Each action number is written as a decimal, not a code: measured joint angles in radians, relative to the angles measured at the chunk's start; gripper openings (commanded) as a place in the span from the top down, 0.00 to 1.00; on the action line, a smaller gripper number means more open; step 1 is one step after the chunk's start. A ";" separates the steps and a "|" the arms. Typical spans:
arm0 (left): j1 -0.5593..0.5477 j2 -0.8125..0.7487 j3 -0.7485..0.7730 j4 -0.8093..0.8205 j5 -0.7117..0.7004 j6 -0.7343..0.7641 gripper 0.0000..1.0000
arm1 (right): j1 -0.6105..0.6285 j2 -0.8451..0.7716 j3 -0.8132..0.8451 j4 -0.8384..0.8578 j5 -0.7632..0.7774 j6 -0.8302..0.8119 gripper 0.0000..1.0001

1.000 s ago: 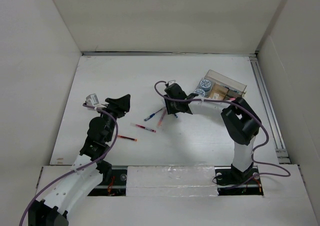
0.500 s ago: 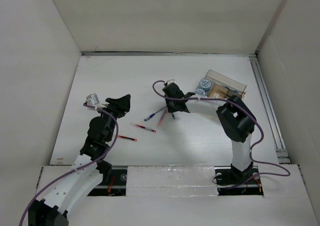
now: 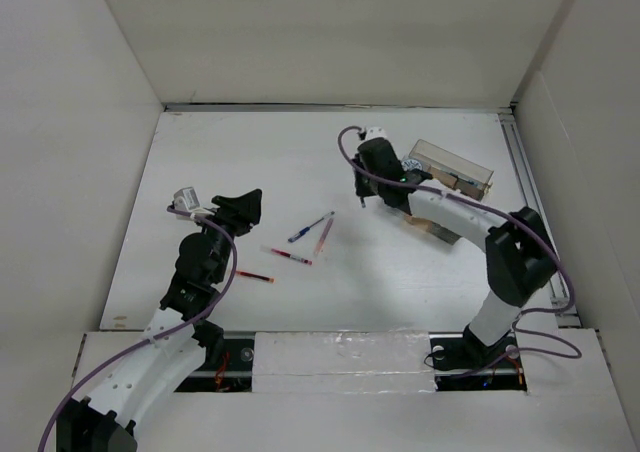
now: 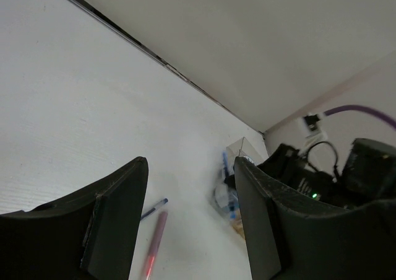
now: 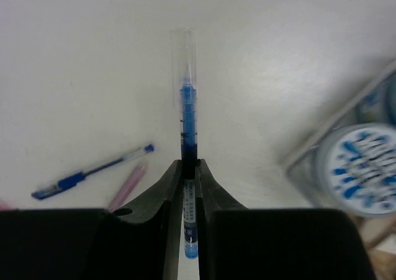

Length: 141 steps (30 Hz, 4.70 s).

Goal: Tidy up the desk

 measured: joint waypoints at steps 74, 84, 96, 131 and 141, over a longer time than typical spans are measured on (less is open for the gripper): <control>0.000 -0.021 -0.011 0.016 -0.003 0.019 0.46 | 0.027 -0.047 -0.077 0.325 -0.053 0.037 1.00; 0.000 0.183 0.024 0.054 0.086 0.052 0.55 | 0.197 -0.259 -0.213 0.157 0.228 0.255 1.00; -0.012 0.491 0.123 0.104 0.236 0.148 0.54 | 0.156 -0.495 -0.428 0.247 0.124 0.333 1.00; -0.426 1.165 0.600 -0.413 -0.089 0.355 0.80 | 0.031 -1.039 -0.695 0.340 0.132 0.462 0.70; -0.484 1.186 0.647 -0.430 -0.093 0.394 1.00 | 0.031 -1.058 -0.695 0.339 0.131 0.463 0.70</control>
